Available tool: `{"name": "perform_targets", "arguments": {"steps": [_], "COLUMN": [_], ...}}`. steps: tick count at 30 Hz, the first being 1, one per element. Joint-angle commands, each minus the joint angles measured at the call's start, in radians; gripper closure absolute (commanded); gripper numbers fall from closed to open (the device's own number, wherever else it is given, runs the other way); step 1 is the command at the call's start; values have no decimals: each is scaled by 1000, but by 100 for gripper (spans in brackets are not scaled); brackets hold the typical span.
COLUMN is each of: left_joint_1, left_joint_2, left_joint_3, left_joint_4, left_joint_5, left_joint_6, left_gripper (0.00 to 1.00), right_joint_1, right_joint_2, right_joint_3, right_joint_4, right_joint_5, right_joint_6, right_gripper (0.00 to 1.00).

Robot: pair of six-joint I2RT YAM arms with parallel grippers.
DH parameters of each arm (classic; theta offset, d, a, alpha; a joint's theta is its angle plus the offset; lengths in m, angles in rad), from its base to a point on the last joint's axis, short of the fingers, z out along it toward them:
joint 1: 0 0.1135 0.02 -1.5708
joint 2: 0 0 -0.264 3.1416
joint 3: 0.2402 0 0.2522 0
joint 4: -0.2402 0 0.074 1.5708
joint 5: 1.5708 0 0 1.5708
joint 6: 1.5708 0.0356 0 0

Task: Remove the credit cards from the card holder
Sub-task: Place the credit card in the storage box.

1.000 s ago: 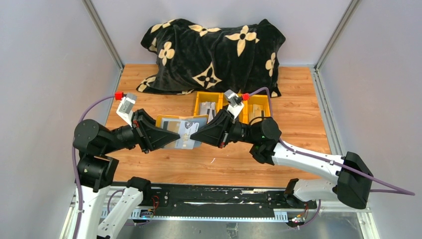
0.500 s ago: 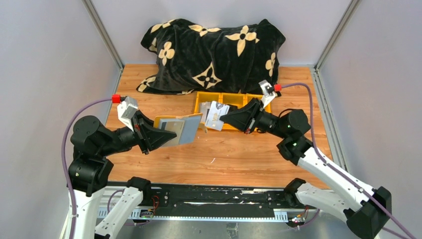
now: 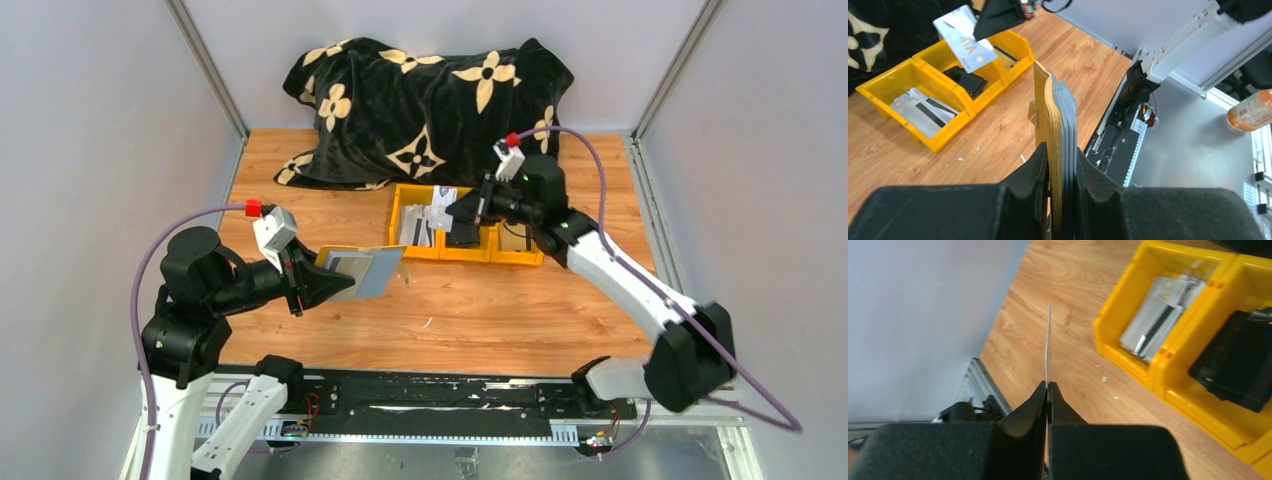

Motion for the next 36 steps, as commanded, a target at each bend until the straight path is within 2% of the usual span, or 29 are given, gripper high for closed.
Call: {"name": "perform_targets", "arguments": {"steps": [1, 10, 15, 21, 23, 25, 26, 31, 36], "left_joint_1": [-6, -6, -6, -9, -36, -98, -149, -268, -314], "left_joint_2": [-6, -31, -10, 136, 203, 269, 317, 471, 599], "left_joint_3": [-10, -52, -89, -118, -120, -111, -106, -82, -92], "left_joint_4": [-41, -123, -163, -207, -208, -211, -211, -213, -208], "left_joint_5": [24, 10, -50, -72, -92, -170, -209, -368, -527], "left_joint_6": [106, 262, 381, 518, 550, 593, 612, 713, 851], "left_gripper": [96, 96, 98, 99, 98, 98, 99, 98, 99], "right_joint_1": [33, 87, 118, 134, 134, 134, 134, 134, 134], "right_joint_2": [189, 603, 745, 855, 862, 854, 846, 769, 636], "right_joint_3": [148, 420, 526, 610, 606, 599, 593, 572, 535], "right_joint_4": [-132, -172, -166, -182, -180, -182, -184, -199, -236], "right_joint_5": [111, 288, 339, 312, 318, 330, 339, 377, 424], "right_joint_6": [-100, -93, -79, -77, -75, -81, -87, -113, -182], "right_gripper": [100, 100, 100, 100, 95, 86, 79, 53, 44]}}
